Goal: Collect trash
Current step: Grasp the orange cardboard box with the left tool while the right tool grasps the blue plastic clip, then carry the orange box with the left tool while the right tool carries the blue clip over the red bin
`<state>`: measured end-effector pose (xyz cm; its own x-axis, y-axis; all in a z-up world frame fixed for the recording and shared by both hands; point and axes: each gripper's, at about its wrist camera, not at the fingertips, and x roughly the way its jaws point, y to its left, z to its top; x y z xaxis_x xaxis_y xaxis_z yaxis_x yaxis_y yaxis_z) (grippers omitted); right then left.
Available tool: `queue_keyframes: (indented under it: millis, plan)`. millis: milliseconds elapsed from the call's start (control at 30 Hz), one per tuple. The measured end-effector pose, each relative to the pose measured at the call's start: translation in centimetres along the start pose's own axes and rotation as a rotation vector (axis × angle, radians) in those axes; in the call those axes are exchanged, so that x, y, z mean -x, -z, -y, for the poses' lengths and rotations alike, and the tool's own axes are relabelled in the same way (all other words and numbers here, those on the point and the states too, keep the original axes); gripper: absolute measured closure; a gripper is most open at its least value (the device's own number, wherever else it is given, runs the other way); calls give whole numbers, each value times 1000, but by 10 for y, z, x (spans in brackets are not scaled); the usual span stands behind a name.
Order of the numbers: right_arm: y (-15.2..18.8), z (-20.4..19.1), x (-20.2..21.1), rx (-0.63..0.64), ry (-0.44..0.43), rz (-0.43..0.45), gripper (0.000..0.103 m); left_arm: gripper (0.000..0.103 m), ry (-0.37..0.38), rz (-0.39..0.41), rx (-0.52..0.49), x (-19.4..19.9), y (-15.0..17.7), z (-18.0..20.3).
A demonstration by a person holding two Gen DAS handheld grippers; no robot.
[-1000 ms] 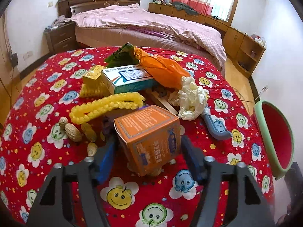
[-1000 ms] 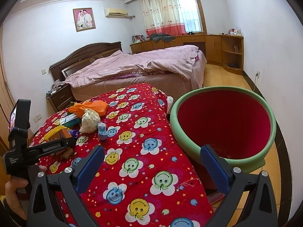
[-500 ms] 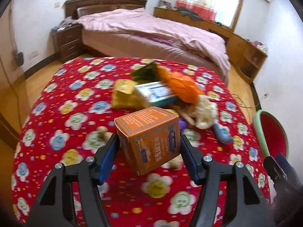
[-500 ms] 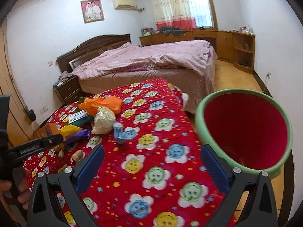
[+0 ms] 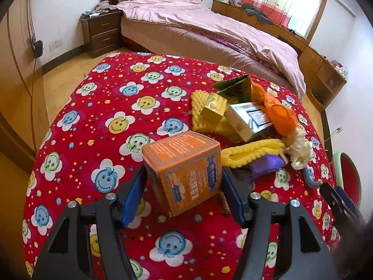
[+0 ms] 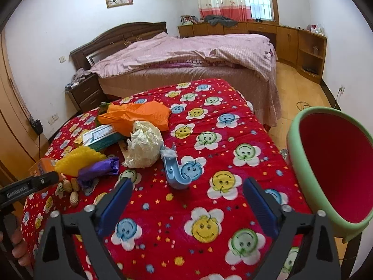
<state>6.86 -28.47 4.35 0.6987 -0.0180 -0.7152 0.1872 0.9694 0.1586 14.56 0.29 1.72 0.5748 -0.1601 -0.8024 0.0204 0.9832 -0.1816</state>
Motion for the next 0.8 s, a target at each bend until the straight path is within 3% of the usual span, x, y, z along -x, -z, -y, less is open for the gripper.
queue_keyframes:
  millis: [133,467,667,800]
  plan:
    - [-2,0,-13,-14,12,-23,16,38,15,-18,4,-8,-1,-5]
    - [1,-5,-36,-42,18,-83,46,38,41,-24,-12,-18,-7,-10]
    - [-1,-4,-37,-48,24,-85,71,38,43,-18,-15,-20,-8,-10]
    - [-1,-4,-37,-37,21,-88,74,38,41,-20,-14,-19,-8,-10]
